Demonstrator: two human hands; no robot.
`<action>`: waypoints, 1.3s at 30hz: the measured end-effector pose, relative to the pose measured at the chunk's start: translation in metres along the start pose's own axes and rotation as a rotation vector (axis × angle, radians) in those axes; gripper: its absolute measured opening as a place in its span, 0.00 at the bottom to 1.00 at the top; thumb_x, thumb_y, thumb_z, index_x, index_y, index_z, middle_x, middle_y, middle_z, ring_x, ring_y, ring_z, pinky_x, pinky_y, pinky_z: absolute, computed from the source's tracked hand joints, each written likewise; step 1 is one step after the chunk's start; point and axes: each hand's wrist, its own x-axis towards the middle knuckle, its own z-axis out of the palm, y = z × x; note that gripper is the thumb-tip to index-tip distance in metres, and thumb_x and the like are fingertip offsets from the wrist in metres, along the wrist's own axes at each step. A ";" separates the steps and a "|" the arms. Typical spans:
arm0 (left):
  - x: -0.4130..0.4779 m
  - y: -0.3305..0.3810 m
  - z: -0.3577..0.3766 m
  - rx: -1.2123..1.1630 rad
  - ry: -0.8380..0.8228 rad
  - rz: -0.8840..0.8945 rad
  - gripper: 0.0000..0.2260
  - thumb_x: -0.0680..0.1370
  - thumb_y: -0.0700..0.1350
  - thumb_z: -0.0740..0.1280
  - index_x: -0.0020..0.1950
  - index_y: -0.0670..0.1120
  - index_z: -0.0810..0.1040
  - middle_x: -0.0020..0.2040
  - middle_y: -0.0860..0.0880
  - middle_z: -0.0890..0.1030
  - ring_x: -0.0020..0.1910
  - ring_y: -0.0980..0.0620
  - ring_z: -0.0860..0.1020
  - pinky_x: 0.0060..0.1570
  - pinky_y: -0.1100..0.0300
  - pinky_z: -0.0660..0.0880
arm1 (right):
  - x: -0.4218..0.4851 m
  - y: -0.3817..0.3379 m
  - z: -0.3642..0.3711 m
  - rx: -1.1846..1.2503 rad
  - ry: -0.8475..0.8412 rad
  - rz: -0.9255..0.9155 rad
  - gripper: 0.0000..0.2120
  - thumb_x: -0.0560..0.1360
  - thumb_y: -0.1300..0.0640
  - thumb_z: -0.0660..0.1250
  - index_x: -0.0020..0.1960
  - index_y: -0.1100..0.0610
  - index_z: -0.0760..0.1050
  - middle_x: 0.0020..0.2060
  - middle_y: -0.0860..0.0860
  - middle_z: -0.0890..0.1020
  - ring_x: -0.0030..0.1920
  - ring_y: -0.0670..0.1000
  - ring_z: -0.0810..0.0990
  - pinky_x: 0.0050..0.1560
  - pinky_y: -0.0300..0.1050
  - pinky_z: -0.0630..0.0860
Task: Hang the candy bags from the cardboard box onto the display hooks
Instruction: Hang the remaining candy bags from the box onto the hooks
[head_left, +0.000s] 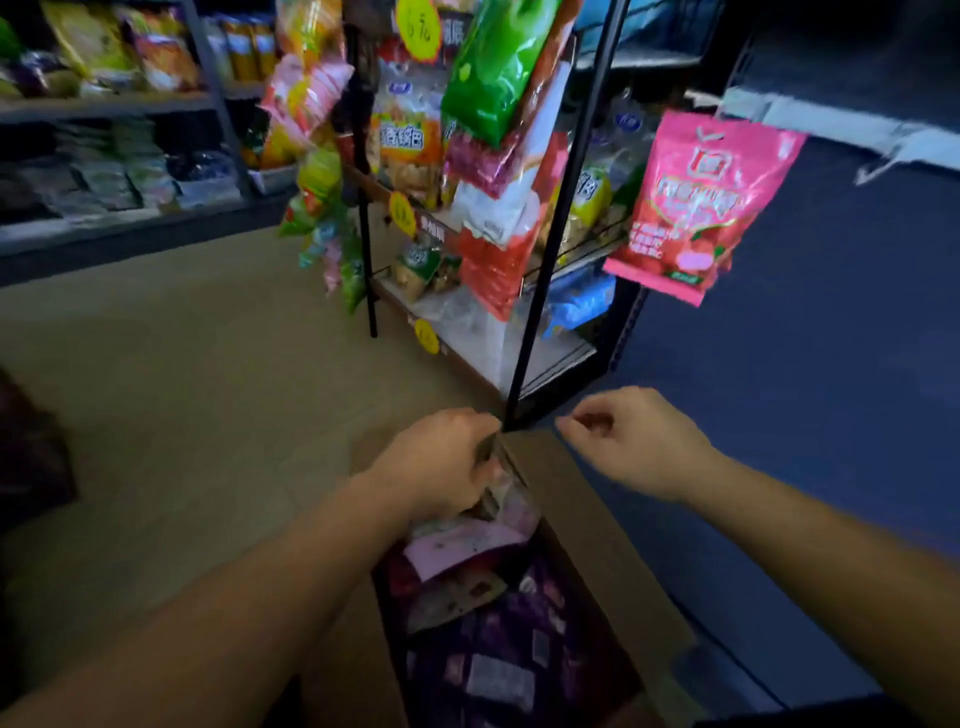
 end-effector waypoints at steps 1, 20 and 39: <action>-0.013 -0.009 0.015 -0.001 -0.039 -0.029 0.17 0.77 0.53 0.67 0.63 0.49 0.79 0.59 0.46 0.82 0.59 0.43 0.80 0.55 0.48 0.79 | -0.011 0.003 0.021 0.062 -0.073 0.006 0.17 0.80 0.43 0.65 0.37 0.50 0.80 0.31 0.45 0.80 0.36 0.47 0.78 0.40 0.52 0.79; -0.037 -0.096 0.150 0.177 -0.360 -0.243 0.21 0.79 0.58 0.64 0.70 0.52 0.76 0.67 0.47 0.78 0.63 0.45 0.78 0.59 0.53 0.77 | 0.039 0.060 0.182 0.335 -0.165 0.424 0.22 0.77 0.44 0.73 0.64 0.58 0.79 0.52 0.49 0.81 0.54 0.51 0.81 0.52 0.46 0.77; -0.025 -0.100 0.135 -0.171 0.160 -0.346 0.11 0.83 0.50 0.61 0.42 0.50 0.74 0.39 0.51 0.78 0.39 0.51 0.77 0.35 0.56 0.70 | 0.039 0.071 0.168 0.597 -0.108 0.484 0.05 0.84 0.55 0.61 0.51 0.56 0.73 0.47 0.59 0.81 0.45 0.57 0.80 0.48 0.53 0.79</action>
